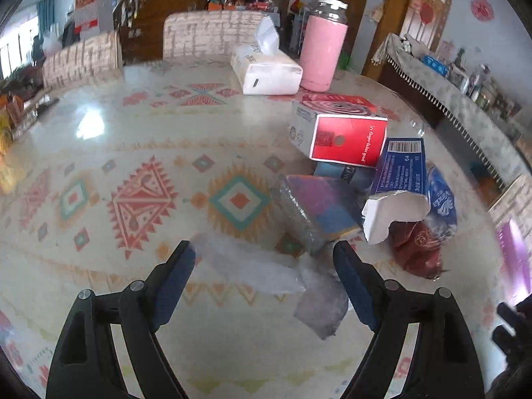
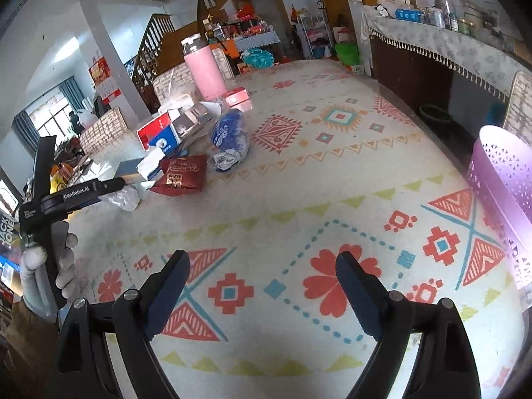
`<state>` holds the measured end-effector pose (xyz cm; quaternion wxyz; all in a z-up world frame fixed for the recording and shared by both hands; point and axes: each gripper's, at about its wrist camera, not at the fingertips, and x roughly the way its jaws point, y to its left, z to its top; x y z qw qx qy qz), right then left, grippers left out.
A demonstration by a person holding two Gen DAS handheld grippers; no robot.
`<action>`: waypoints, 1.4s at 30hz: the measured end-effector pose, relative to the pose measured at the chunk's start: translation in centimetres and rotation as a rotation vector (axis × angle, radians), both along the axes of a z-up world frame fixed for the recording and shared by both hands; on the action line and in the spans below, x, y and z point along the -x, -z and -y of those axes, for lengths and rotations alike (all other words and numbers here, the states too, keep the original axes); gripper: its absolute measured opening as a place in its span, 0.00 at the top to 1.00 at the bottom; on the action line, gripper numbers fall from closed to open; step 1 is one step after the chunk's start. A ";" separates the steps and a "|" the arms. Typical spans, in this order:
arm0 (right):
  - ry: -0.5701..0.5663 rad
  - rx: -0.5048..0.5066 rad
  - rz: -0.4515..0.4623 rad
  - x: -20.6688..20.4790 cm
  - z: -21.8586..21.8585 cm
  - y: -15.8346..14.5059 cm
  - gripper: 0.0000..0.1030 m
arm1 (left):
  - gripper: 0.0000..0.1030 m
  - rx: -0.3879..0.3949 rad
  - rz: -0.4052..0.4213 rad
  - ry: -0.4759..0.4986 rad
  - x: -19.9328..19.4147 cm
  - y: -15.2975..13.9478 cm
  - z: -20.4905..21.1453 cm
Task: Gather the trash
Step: 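Grasp the clear plastic bag with the left tool while the right grasps the brown snack bag, then carry both bags to the purple basket and open both tools to drop them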
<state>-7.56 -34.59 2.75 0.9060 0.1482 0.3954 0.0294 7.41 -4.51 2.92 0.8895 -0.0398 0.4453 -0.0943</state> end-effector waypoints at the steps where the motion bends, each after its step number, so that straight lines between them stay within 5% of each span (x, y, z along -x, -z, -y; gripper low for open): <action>1: -0.008 0.007 -0.003 -0.2 -0.3 -0.2 0.10 | 0.41 0.022 -0.007 -0.004 0.0 0.1 -0.3; 2: -0.020 0.014 -0.006 -0.7 -0.7 -0.4 0.10 | 0.65 0.070 -0.022 0.001 0.1 0.1 -0.9; 4: -0.041 0.017 -0.012 -1.7 -1.5 -0.9 0.10 | 0.95 0.079 -0.051 -0.014 0.0 0.4 -1.4; 15: -0.142 0.148 -0.065 -11.6 -8.9 -1.5 0.10 | 0.95 0.243 -0.072 0.006 0.7 -0.2 -4.1; 16: -0.142 0.161 -0.075 -12.5 -9.4 -1.3 0.10 | 0.87 0.242 -0.073 0.010 0.6 -0.2 -4.0; 19: -0.133 0.209 -0.116 -15.1 -10.6 -0.3 0.10 | 0.29 0.213 -0.064 0.016 0.8 -0.4 -3.6; 20: -0.130 0.223 -0.136 -15.8 -11.1 0.2 0.10 | 0.25 0.203 -0.049 0.011 1.1 -0.6 -3.5; 22: -0.116 0.252 -0.151 -16.4 -11.5 0.7 0.13 | 0.25 0.194 -0.035 0.022 1.2 -0.9 -3.2; 24: -0.118 0.260 -0.166 -16.6 -11.7 1.2 0.39 | 0.25 0.205 -0.054 0.038 1.2 -0.8 -3.2; 26: -0.111 0.286 -0.171 -16.5 -11.8 1.3 0.45 | 0.25 0.205 -0.075 0.046 1.1 -0.6 -3.2; 31: -0.129 0.275 -0.162 -14.9 -11.6 0.9 0.52 | 0.24 0.118 -0.142 0.118 1.3 0.3 -1.8; 37: -0.141 0.243 -0.150 -11.7 -10.5 0.5 0.52 | 0.11 0.041 -0.107 0.259 2.6 0.2 0.3; 42: -0.119 0.204 -0.133 -8.9 -8.6 -0.2 0.52 | 0.11 -0.017 -0.148 0.359 3.8 1.6 3.1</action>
